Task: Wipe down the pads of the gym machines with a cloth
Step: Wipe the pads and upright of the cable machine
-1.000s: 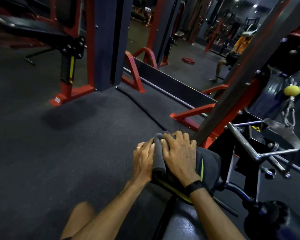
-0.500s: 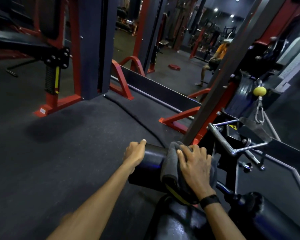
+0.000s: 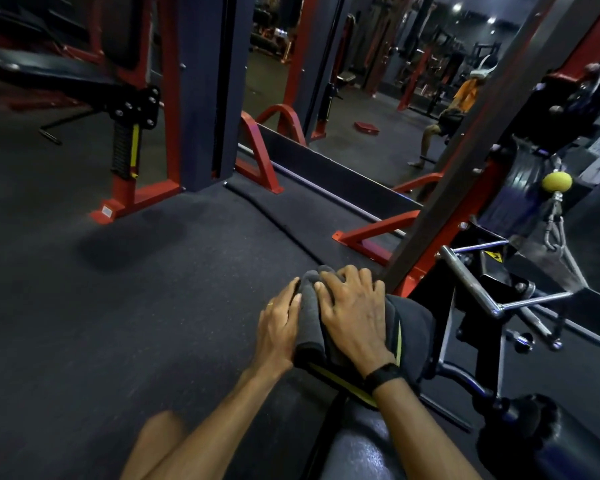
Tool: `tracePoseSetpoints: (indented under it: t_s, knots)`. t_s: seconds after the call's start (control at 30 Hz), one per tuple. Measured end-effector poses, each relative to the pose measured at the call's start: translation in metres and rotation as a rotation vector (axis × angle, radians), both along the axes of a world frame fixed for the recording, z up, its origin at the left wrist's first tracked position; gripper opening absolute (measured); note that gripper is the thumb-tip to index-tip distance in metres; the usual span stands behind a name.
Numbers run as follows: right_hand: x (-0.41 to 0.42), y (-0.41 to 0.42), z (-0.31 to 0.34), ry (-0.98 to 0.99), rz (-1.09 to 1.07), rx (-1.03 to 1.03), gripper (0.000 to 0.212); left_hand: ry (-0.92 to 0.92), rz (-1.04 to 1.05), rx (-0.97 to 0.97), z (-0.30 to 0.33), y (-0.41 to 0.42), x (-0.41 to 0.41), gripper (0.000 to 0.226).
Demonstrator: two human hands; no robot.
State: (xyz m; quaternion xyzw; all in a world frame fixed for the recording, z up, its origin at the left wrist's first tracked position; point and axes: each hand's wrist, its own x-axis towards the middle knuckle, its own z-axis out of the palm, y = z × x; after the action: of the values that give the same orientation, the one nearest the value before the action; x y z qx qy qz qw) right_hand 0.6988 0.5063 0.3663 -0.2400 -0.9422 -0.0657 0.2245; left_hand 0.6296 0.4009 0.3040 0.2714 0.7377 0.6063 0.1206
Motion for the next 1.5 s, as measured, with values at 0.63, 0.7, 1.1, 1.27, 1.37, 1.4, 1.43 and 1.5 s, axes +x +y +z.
tracePoseSetpoints:
  t_s: [0.63, 0.7, 1.1, 1.27, 1.37, 1.4, 1.43, 1.5]
  knots:
    - [0.058, 0.031, -0.003, 0.135, -0.149, 0.083, 0.032, -0.14, 0.086, -0.333, 0.033, 0.024, -0.018, 0.046]
    - [0.052, 0.027, -0.003, 0.125, -0.157, 0.091, 0.031, -0.101, 0.066, -0.304, 0.029, 0.021, -0.018, 0.045]
    - [0.017, -0.014, -0.005, 0.079, 0.014, 0.062, 0.024, -0.007, 0.004, -0.113, 0.004, -0.013, 0.008, 0.046]
    - [0.021, -0.01, -0.004, 0.072, 0.018, 0.082, 0.027, -0.058, 0.022, -0.12, 0.009, -0.022, 0.013, 0.076]
    - [0.032, 0.0, -0.002, 0.081, 0.015, 0.097, 0.028, 0.012, 0.036, -0.179, 0.014, -0.026, 0.01, 0.073]
    - [0.039, 0.005, -0.001, 0.092, 0.008, 0.098, 0.029, 0.052, 0.034, -0.21, 0.016, -0.028, 0.007, 0.07]
    - [0.046, 0.011, -0.001, 0.108, -0.001, 0.096, 0.029, 0.09, 0.031, -0.242, 0.017, -0.029, 0.004, 0.07]
    - [0.058, 0.018, -0.002, 0.132, -0.028, 0.093, 0.031, 0.15, 0.022, -0.288, 0.019, -0.031, 0.0, 0.078]
